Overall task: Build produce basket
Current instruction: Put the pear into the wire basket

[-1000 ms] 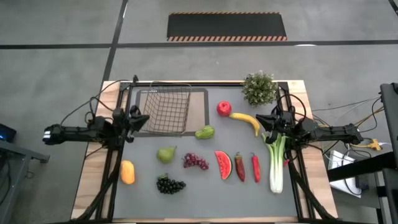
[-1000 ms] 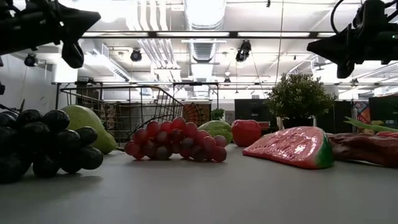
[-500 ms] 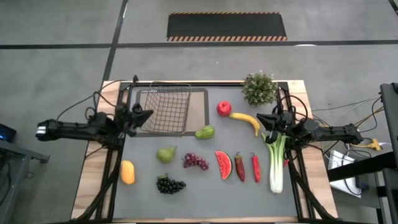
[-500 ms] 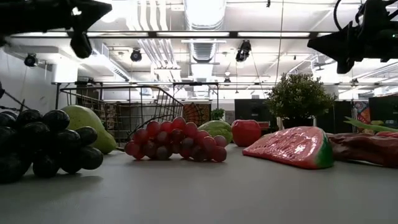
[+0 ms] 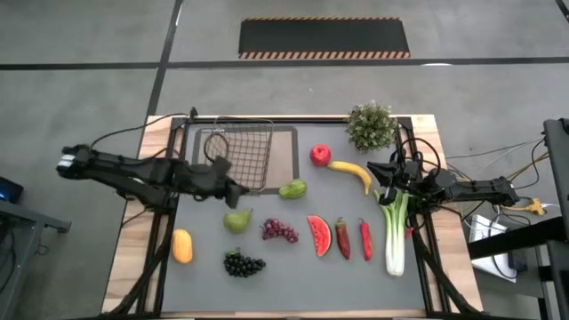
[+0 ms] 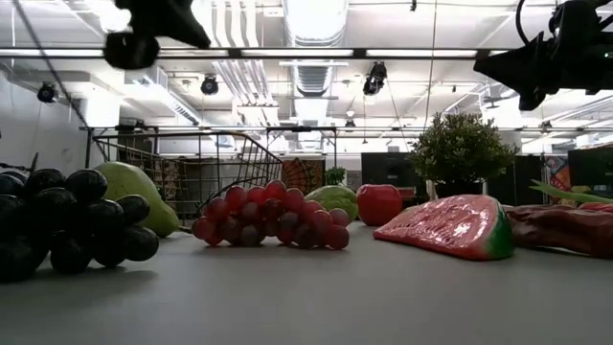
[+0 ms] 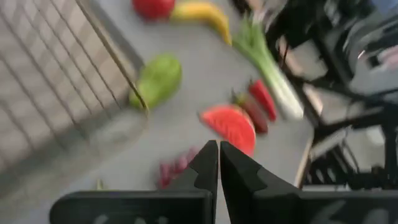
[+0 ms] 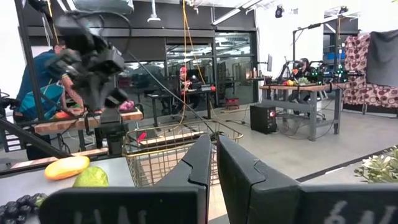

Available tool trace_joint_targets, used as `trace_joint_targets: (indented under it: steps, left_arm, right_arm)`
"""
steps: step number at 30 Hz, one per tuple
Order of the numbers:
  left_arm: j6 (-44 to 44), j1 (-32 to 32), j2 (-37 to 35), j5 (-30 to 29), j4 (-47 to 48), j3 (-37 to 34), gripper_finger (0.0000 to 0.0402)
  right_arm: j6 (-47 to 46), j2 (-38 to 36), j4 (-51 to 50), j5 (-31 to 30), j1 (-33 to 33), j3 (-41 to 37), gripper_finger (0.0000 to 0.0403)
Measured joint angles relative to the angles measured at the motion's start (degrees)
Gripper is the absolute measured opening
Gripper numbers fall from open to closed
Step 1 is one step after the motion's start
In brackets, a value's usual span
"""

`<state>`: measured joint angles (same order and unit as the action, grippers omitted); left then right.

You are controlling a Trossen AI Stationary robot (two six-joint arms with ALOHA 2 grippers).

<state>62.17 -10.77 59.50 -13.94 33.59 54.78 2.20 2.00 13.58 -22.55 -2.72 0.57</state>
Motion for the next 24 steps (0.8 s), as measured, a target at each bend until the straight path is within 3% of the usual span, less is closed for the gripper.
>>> trace_joint_targets:
  steps: [5, 9, 20, 24]
  left_arm:
    - [7.10, -5.86, 11.43, 1.39, 15.78, 12.56, 0.0000]
    - [10.87, -8.15, 18.14, 4.52, 23.11, 18.92, 0.0000]
    - [11.01, -7.60, 27.20, 8.93, 27.37, 19.93, 0.0002]
    - [11.04, -7.60, 27.30, 9.96, 28.05, 19.90, 0.0033]
  right_arm:
    - [0.00, 0.04, -0.02, 0.01, 0.00, 0.00, 0.0018]
    - [-0.02, 0.06, -0.06, 0.03, 0.00, -0.01, 0.0018]
    - [-0.13, 0.04, -0.04, 0.69, 0.00, 0.01, 0.0018]
    - [-0.10, 0.04, -0.04, 2.60, 0.00, 0.00, 0.0018]
